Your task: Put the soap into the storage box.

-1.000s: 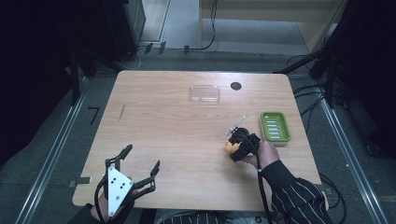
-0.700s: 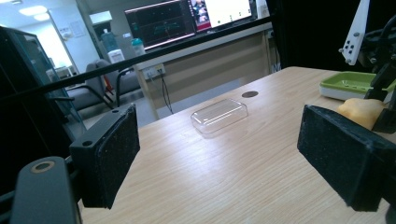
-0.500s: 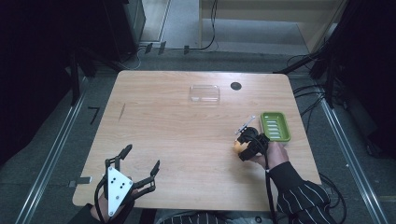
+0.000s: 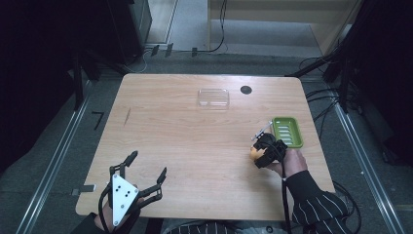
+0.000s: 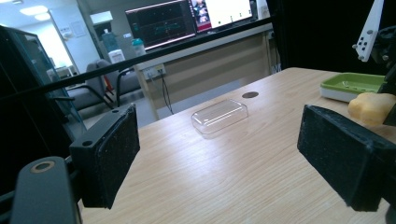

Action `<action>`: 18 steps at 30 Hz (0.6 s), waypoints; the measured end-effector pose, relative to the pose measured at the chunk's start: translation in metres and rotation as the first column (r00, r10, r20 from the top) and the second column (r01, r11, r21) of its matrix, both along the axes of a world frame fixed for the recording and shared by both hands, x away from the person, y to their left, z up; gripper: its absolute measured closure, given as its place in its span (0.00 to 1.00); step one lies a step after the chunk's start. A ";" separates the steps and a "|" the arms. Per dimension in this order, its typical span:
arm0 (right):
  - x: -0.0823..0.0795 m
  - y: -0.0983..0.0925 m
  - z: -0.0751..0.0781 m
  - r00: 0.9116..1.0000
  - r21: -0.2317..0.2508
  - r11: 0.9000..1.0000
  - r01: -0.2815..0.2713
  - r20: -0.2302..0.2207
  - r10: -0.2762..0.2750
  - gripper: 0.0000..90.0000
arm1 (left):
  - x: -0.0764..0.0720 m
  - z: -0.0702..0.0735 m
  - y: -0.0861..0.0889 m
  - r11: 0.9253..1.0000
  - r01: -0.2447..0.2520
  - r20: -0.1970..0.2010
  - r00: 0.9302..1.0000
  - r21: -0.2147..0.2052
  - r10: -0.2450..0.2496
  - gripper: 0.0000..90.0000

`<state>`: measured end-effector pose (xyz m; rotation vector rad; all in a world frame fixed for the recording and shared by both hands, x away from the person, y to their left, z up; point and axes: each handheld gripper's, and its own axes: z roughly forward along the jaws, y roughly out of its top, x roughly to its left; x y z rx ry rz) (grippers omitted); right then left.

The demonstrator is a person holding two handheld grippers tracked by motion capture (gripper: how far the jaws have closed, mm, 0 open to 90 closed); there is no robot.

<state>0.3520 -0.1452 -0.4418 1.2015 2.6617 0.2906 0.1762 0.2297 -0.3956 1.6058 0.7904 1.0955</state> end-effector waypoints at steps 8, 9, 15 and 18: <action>0.000 -0.006 0.004 1.000 0.012 1.000 0.015 0.020 -0.015 0.45 | 0.000 0.000 0.000 1.000 -0.002 -0.002 1.000 0.002 0.002 0.14; 0.000 -0.007 0.005 1.000 0.014 1.000 0.021 0.023 -0.021 0.45 | 0.000 0.000 0.000 1.000 -0.001 -0.002 1.000 0.001 0.001 0.14; 0.000 -0.013 0.009 0.999 0.014 0.999 0.034 0.040 -0.035 0.45 | 0.000 0.000 0.000 1.000 0.000 -0.001 1.000 0.003 0.000 0.14; 0.001 -0.016 0.011 0.998 0.017 0.999 0.041 0.046 -0.042 0.45 | 0.000 0.000 0.000 1.000 -0.006 -0.001 1.000 -0.004 0.006 0.14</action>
